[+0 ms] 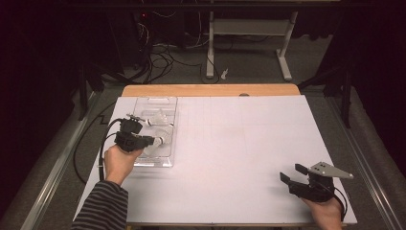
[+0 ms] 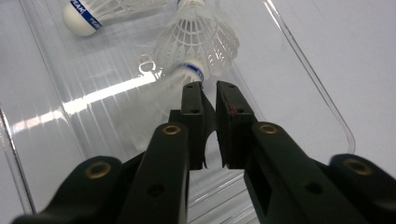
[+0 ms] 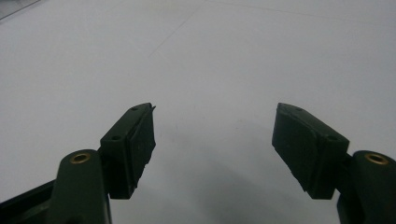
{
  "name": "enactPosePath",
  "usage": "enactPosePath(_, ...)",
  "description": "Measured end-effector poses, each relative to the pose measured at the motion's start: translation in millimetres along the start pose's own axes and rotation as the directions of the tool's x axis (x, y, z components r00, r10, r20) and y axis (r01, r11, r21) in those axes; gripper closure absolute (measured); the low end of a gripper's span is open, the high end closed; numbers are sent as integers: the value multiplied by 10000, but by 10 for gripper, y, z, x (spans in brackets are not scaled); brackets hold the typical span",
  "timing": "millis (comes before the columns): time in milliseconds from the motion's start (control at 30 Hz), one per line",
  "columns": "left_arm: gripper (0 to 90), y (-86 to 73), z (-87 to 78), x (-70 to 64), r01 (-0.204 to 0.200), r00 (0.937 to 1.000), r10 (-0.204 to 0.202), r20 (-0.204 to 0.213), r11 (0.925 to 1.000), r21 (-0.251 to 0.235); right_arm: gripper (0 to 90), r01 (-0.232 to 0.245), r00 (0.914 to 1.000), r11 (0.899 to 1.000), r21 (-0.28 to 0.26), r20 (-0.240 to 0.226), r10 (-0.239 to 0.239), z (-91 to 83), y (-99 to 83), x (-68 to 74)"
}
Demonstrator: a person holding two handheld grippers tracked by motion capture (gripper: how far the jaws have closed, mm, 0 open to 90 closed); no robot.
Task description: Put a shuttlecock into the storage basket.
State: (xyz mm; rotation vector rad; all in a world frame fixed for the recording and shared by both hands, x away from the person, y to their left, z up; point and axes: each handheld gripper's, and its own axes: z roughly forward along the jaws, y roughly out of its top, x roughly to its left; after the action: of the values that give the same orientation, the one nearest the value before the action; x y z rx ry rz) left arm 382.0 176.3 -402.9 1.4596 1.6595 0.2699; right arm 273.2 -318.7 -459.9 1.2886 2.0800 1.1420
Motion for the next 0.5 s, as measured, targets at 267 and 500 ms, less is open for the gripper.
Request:
enactPosePath(267,683,-3,-37,-20,-43,10000,43,-12,9998,-170,306,-7,10000,10000,-6,13,7,0,1,2)
enactPosePath(500,580,-12,-51,-44,-92,10000,92,19,9995,-299,306,8,10000,10000,-10,15,-8,1,1,3)
